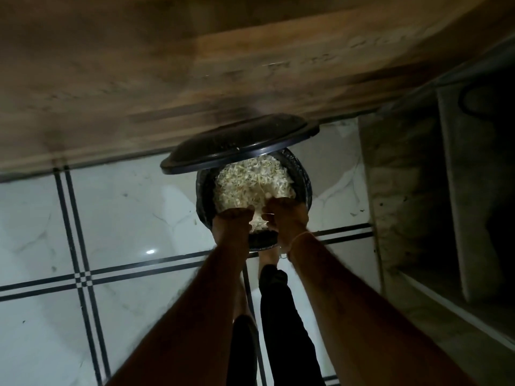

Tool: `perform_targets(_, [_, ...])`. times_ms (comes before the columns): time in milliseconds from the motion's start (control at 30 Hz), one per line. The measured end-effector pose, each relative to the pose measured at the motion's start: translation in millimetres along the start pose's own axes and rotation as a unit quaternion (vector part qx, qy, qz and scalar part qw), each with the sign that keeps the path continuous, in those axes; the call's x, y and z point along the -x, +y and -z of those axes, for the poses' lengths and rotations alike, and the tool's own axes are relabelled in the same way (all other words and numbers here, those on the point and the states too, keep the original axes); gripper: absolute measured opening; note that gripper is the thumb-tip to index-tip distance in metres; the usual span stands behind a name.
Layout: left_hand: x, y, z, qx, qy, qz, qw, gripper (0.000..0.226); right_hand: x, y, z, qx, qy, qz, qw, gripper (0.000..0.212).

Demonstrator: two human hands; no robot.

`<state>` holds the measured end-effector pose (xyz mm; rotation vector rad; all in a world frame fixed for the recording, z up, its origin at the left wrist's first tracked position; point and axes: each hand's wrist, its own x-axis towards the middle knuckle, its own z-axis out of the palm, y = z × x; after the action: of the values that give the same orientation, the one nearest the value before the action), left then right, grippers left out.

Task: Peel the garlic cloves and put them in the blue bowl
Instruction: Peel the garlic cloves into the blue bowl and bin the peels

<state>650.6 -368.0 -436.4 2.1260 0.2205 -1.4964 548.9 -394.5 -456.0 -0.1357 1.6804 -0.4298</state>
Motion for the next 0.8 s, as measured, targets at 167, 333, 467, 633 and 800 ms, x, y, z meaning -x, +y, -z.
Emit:
perform_targets(167, [8.5, 14.3, -5.3, 0.057, -0.016, 0.045, 0.997, 0.03, 17.5, 3.3, -7.2, -0.013, -0.045, 0.114, 0.992, 0.029])
perform_targets(333, [36.6, 26.8, -11.2, 0.185, -0.156, 0.141, 0.96, 0.024, 29.4, 24.2, -4.7, 0.108, -0.107, 0.117, 0.981, 0.044])
perform_targets(467, [67.1, 23.1, -0.2, 0.178, -0.168, 0.113, 0.963, 0.046, 69.3, 10.3, 0.7, 0.15, -0.111, 0.143, 0.972, 0.037])
perform_targets(633, [133.2, 41.4, 22.7, -0.044, -0.187, -0.029, 0.981, 0.037, 124.0, 2.7, 37.2, 0.156, -0.054, 0.162, 0.973, 0.045])
perform_targets(800, [238.8, 45.1, 72.2, -0.23, -0.155, -0.265, 0.924, 0.035, 261.3, -4.9, 88.5, 0.076, -0.021, 0.247, 0.966, 0.034])
